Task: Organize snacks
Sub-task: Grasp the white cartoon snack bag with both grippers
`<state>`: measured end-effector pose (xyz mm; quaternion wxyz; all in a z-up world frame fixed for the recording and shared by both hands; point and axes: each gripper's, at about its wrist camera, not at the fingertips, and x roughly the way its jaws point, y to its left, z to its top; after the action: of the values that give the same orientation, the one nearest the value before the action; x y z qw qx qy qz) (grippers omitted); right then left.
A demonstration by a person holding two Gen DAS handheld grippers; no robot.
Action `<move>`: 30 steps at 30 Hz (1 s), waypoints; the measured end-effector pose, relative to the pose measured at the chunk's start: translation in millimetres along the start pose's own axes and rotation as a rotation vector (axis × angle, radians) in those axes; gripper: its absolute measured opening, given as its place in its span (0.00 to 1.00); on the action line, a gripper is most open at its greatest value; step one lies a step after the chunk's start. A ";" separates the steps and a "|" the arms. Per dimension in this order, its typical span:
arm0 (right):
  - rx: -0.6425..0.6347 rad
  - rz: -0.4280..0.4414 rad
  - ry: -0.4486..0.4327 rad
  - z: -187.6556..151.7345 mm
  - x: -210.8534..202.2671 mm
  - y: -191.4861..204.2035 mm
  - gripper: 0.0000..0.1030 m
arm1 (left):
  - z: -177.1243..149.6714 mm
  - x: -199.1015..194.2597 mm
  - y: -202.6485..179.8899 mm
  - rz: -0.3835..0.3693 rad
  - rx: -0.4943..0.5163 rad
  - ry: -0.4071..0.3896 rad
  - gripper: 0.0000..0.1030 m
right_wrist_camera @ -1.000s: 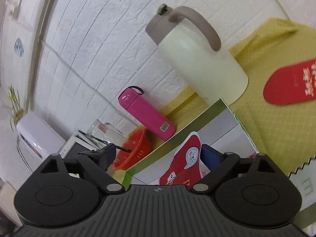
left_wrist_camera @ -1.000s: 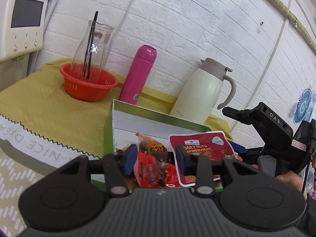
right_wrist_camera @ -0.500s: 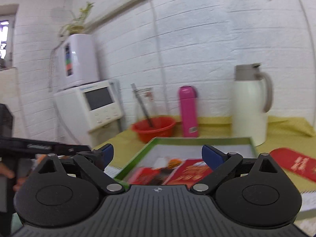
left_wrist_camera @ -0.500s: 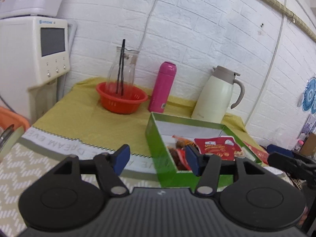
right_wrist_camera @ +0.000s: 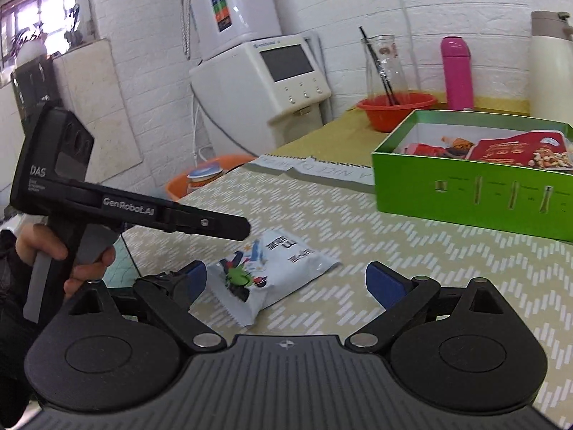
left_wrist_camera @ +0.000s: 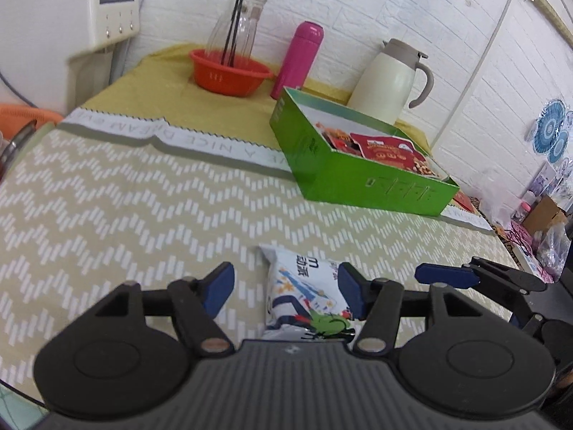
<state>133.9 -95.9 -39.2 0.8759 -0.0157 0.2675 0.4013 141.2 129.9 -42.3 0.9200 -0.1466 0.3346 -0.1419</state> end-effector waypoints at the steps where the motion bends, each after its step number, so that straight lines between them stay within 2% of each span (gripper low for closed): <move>1: -0.017 -0.001 0.016 -3.2 3.4 5.6 1.00 | -0.7 4.0 0.1 0.000 -0.009 0.021 0.58; 5: -0.076 0.021 0.067 -11.1 18.1 23.5 1.00 | 4.1 26.2 -1.7 0.031 -0.018 0.110 0.58; 11: -0.103 0.033 0.054 -8.2 33.6 36.3 1.00 | 5.7 31.9 -5.8 0.014 -0.023 0.115 0.58; 18: -0.128 -0.098 0.121 -11.7 54.3 43.2 1.00 | -3.0 28.6 -12.3 -0.038 -0.023 0.103 0.58; 20: -0.139 -0.139 0.116 -10.6 53.2 44.2 1.00 | -3.8 28.1 -15.1 -0.027 -0.002 0.105 0.54; 22: -0.138 -0.142 0.111 -10.5 51.6 41.4 1.00 | -3.4 26.9 -11.8 -0.036 -0.032 0.102 0.45; 23: -0.140 -0.150 0.109 -10.6 50.0 40.6 0.96 | -3.4 25.8 -10.1 -0.040 -0.047 0.099 0.44; 24: -0.147 -0.160 0.107 -10.9 47.9 40.1 0.83 | -4.0 23.5 -8.7 -0.041 -0.056 0.089 0.42; 25: -0.153 -0.167 0.104 -10.3 45.8 40.1 0.79 | -4.4 21.7 -8.6 -0.040 -0.060 0.083 0.42; 30: -0.121 -0.162 0.072 -9.4 36.1 38.4 0.73 | -6.2 13.3 -17.1 -0.035 -0.037 0.045 0.41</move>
<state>121.6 -47.1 -57.4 0.8926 -0.1046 0.2719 0.3439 144.1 108.4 -48.2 0.9069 -0.1661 0.3549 -0.1552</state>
